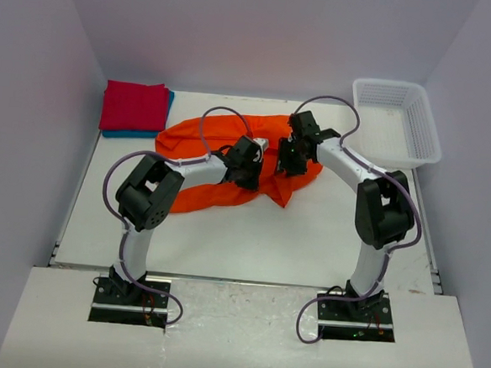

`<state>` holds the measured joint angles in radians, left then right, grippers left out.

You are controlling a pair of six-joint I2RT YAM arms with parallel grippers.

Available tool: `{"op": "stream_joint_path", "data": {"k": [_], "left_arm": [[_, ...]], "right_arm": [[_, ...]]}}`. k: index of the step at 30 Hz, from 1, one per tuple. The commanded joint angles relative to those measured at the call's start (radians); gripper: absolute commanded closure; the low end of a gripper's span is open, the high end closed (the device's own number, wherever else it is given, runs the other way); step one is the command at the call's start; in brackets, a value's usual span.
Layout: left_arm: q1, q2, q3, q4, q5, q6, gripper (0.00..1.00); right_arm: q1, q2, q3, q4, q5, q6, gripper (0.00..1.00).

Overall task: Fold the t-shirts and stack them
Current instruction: Flatten out the tshirt

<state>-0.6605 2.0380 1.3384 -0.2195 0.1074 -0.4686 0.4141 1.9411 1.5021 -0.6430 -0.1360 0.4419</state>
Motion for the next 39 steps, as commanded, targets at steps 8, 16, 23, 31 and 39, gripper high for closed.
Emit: {"op": "stream_joint_path", "data": {"k": [8,16,23,31,39], "left_arm": [[0.012,-0.027,-0.031,-0.004,0.023,0.013,1.00],[0.012,-0.097,-0.051,0.022,0.054,0.025,1.00],[0.012,-0.111,0.074,-0.012,0.009,0.056,1.00],[0.010,0.019,0.255,-0.024,0.049,0.081,1.00],[0.016,0.168,0.377,-0.029,0.126,0.085,1.00]], "right_arm": [[0.005,-0.157,-0.092,-0.020,0.058,-0.037,0.53],[0.005,-0.102,-0.079,0.022,0.006,-0.008,0.52],[0.006,-0.134,-0.106,0.039,0.035,0.035,0.80],[0.006,-0.180,-0.187,0.060,0.039,0.055,0.85],[0.008,-0.183,-0.240,0.077,0.053,0.069,0.92]]}}
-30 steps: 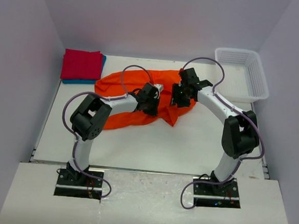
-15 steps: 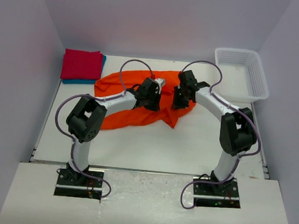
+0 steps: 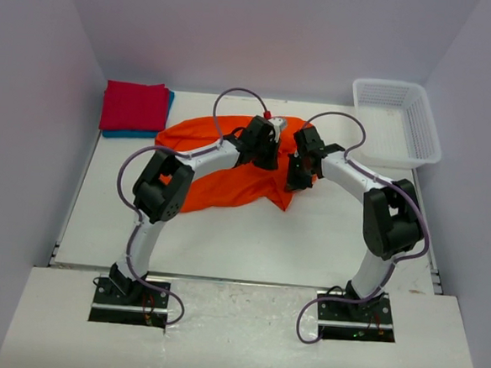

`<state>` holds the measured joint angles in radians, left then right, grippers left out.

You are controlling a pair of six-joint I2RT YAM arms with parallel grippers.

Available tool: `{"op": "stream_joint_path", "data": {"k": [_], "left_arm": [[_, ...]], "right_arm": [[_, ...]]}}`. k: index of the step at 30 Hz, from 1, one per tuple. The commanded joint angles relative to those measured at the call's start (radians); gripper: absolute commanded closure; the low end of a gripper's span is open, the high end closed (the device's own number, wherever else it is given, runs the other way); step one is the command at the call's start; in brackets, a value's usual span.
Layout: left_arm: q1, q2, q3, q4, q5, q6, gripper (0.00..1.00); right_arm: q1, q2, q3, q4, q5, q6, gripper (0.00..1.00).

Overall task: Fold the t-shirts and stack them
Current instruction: Flatten out the tshirt

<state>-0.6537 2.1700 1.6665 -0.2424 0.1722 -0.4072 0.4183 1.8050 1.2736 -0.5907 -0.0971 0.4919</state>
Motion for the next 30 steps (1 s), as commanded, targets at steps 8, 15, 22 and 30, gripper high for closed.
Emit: {"op": "stream_joint_path", "data": {"k": [8,15,22,30], "left_arm": [[0.009,0.027,0.004,0.035,0.127,0.005,1.00],[0.008,-0.028,-0.068,0.063,0.156,-0.007,1.00],[0.008,-0.041,-0.123,0.087,0.187,-0.018,1.00],[-0.006,-0.055,-0.128,0.118,0.239,-0.036,1.00]], "right_arm": [[0.004,-0.036,-0.011,0.003,0.043,0.046,0.93],[0.002,0.005,0.009,0.011,0.051,0.050,0.94],[0.004,0.033,0.035,0.032,-0.012,0.053,0.95],[0.005,0.059,0.084,0.037,-0.079,0.034,0.96]]}}
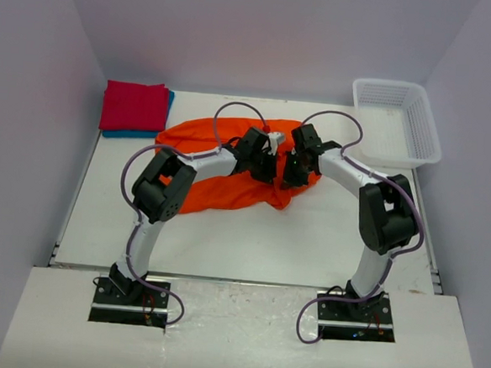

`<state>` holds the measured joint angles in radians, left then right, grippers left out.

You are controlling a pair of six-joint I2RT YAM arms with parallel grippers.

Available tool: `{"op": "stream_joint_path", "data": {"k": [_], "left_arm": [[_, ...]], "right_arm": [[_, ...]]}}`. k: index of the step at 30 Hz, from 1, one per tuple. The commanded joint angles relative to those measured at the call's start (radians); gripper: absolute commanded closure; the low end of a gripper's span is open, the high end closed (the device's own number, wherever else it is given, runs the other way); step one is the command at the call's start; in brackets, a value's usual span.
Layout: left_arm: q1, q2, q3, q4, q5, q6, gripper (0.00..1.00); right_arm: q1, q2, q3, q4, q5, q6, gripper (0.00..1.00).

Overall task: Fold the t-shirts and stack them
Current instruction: Flatten out the tshirt

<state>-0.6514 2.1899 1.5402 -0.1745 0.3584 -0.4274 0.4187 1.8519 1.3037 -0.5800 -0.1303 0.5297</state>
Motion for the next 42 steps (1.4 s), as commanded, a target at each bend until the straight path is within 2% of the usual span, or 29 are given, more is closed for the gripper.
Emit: {"op": "stream_joint_path", "data": {"k": [1,13,16,25,42], "left_arm": [[-0.010,-0.078,-0.003,0.052,0.060,-0.017,1.00],[-0.019,-0.111,-0.037,0.058,0.050,-0.011,1.00],[-0.017,-0.107,-0.037,0.046,0.025,-0.005,1.00],[-0.005,-0.053,0.015,0.015,0.004,-0.005,1.00],[0.042,-0.061,0.006,0.007,0.010,0.009,1.00]], "right_arm": [[0.005,0.015,0.058,0.028,-0.049,-0.005,0.96],[0.006,0.049,0.103,0.020,-0.051,-0.014,0.96],[0.008,0.004,0.074,0.029,-0.029,-0.013,0.92],[0.025,-0.094,0.042,0.000,-0.017,-0.023,0.70],[0.028,-0.115,0.026,-0.017,0.003,-0.017,0.69]]}}
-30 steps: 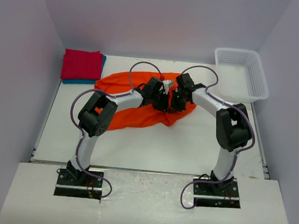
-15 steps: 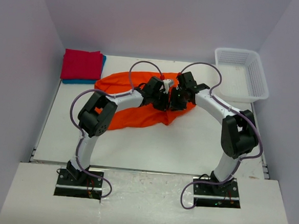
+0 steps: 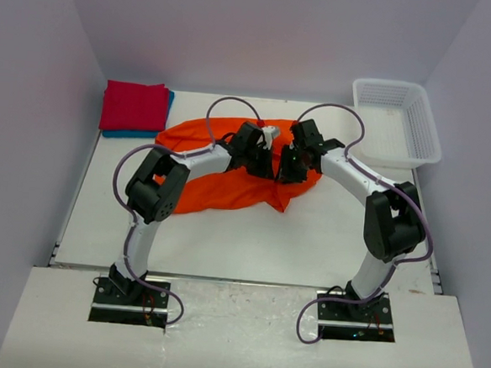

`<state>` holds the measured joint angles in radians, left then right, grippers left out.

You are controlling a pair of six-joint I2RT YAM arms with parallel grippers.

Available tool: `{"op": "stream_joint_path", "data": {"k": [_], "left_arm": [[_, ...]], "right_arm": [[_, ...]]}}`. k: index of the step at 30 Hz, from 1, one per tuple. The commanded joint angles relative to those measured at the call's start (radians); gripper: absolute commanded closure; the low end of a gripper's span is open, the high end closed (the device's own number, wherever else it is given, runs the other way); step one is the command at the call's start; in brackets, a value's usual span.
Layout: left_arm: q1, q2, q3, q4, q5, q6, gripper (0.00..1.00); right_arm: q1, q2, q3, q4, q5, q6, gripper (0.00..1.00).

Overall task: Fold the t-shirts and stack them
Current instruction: Flatten out the tshirt

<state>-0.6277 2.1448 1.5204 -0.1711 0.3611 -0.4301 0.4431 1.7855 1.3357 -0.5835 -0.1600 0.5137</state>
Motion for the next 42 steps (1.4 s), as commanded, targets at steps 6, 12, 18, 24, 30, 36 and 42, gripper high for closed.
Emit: {"op": "stream_joint_path", "data": {"k": [6,12,18,24,30,36,42], "left_arm": [[0.032,-0.023,0.023,0.001,0.009,0.017,1.00],[0.048,-0.022,0.023,0.004,0.021,0.021,1.00],[0.046,-0.025,-0.009,0.076,0.130,-0.010,1.00],[0.042,-0.049,-0.025,0.107,0.170,-0.021,1.00],[0.040,-0.057,-0.048,0.119,0.193,-0.032,1.00],[0.037,-0.072,-0.083,0.148,0.216,-0.048,1.00],[0.034,-0.077,-0.085,0.153,0.226,-0.053,1.00]], "right_arm": [[0.003,-0.052,-0.027,-0.001,0.030,0.009,0.68],[0.003,-0.035,-0.018,0.001,0.022,0.008,0.65],[0.003,-0.023,-0.004,0.001,0.010,0.011,0.64],[0.005,-0.023,0.000,0.001,0.005,0.016,0.64],[0.003,-0.018,0.006,-0.002,0.017,0.022,0.64],[0.005,-0.009,0.010,0.001,0.004,0.026,0.64],[0.005,-0.014,0.008,0.005,-0.006,0.028,0.64]]}}
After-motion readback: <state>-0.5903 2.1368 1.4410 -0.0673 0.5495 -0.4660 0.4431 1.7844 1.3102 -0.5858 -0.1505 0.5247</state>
